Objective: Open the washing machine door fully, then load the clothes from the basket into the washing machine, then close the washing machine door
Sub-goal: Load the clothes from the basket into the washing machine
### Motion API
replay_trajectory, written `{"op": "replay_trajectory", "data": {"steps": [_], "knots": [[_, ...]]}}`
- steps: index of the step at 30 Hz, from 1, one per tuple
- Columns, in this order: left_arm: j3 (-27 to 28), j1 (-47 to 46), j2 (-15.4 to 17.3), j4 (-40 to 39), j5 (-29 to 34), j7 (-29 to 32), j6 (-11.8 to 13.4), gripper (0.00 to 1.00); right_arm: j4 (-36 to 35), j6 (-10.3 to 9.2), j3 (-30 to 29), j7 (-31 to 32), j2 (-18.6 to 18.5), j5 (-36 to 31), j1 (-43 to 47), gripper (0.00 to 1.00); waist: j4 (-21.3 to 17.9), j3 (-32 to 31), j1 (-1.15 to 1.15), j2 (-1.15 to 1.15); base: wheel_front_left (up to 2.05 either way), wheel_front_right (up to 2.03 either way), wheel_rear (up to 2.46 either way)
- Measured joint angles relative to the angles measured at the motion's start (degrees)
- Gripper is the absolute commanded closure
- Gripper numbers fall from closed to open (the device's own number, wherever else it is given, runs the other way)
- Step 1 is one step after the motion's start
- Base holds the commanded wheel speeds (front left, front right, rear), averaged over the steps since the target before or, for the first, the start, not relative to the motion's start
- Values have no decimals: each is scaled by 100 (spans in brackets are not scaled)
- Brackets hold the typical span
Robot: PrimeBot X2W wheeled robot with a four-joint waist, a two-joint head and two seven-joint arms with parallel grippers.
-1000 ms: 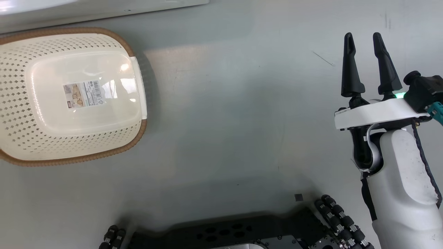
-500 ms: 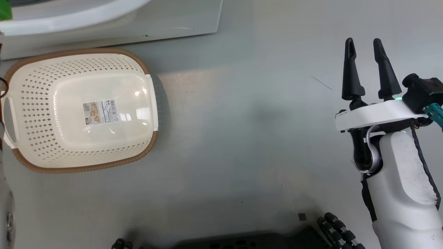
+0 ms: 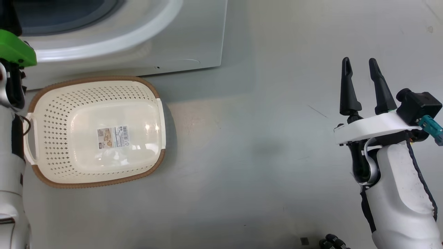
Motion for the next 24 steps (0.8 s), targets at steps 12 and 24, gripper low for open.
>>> {"op": "replay_trajectory", "data": {"steps": [12, 24], "knots": [[170, 1042, -132, -599, 112, 0, 0, 0, 145, 42, -22, 0, 1, -40, 324, 0, 46, -746, 0, 0, 0, 0, 0], [388, 1937, -333, -1269, 213, 0, 26, 0, 240, 57, -21, 0, 3, -23, 636, 0, 72, -1373, 0, 0, 0, 0, 0]]}}
